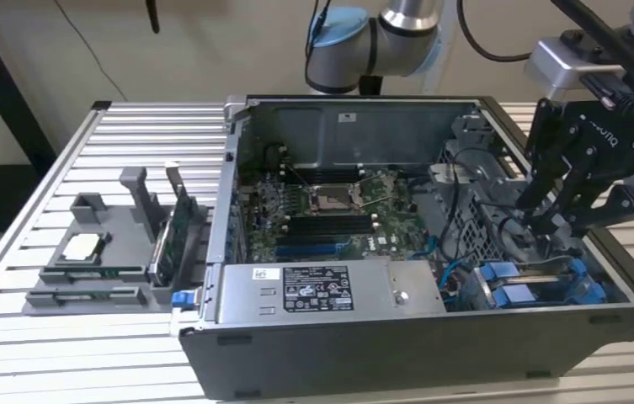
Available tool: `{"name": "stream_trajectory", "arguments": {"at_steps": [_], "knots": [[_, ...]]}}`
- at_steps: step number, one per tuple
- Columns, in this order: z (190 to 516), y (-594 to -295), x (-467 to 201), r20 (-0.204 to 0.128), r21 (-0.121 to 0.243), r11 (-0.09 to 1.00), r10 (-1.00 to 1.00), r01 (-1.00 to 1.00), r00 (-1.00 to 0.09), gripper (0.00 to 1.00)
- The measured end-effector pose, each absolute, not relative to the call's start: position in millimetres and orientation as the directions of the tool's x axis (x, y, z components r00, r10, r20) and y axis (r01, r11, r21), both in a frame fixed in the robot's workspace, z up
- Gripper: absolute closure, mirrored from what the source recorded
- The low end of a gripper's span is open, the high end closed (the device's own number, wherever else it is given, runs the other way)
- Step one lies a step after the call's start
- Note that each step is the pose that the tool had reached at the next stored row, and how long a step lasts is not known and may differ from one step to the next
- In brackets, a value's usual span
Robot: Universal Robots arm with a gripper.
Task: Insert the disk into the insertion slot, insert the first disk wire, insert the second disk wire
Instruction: 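Insert the disk into the insertion slot, then insert the first disk wire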
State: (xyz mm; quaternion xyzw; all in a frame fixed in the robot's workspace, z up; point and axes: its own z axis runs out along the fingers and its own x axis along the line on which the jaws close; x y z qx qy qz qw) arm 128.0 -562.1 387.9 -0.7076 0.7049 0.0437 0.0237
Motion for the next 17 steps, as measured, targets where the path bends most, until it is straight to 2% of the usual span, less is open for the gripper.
{"name": "stream_trajectory", "arguments": {"at_steps": [10, 12, 13, 17], "knots": [[380.7, -560.8, 133.2, -0.14, 0.026, -0.006, -0.99, -1.0, 0.003, 0.59], [380.6, -560.8, 133.4, -0.151, 0.026, -0.007, -0.988, -1.0, 0.003, 0.61], [380.6, -560.8, 133.5, -0.154, 0.026, -0.007, -0.988, -1.0, 0.003, 0.69], [380.6, -560.8, 134.1, -0.155, 0.026, -0.007, -0.988, -1.0, 0.003, 0.69]]}}
